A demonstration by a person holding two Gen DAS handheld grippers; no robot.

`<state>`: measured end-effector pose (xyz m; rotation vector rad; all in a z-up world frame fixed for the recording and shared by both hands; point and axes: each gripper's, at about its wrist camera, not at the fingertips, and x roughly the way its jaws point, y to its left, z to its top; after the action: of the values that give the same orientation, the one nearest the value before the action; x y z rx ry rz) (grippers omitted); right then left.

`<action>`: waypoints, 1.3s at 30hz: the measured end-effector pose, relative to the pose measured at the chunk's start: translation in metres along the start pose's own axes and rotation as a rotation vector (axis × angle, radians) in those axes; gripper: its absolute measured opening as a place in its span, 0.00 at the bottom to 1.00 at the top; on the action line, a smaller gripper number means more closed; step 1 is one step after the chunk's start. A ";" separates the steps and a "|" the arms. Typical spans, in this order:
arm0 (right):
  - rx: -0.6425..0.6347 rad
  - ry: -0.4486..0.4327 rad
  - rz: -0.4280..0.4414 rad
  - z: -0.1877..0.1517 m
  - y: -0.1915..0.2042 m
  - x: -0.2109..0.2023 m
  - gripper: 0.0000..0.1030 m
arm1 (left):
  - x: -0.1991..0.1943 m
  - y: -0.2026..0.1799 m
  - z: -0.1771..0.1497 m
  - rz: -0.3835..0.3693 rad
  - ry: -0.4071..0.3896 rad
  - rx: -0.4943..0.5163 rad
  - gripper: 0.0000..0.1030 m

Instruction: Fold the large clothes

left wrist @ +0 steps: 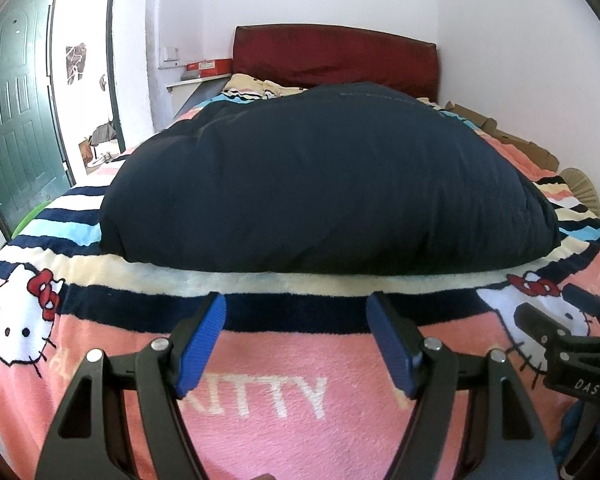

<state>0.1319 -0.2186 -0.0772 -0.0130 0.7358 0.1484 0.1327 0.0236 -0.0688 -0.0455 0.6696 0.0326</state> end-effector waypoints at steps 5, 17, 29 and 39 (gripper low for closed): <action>0.000 0.002 -0.007 0.000 -0.002 0.000 1.00 | 0.000 0.000 -0.001 0.000 0.006 -0.005 0.69; -0.007 0.000 -0.018 -0.002 0.003 0.001 1.00 | 0.000 0.000 -0.001 -0.006 0.012 -0.008 0.69; 0.013 -0.010 -0.019 -0.001 -0.003 -0.003 1.00 | -0.001 -0.003 0.000 -0.003 0.018 0.004 0.69; 0.019 -0.010 -0.019 0.000 -0.005 -0.004 1.00 | -0.001 -0.002 -0.001 -0.013 0.024 0.007 0.69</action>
<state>0.1300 -0.2240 -0.0751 -0.0012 0.7265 0.1235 0.1316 0.0214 -0.0692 -0.0438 0.6929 0.0171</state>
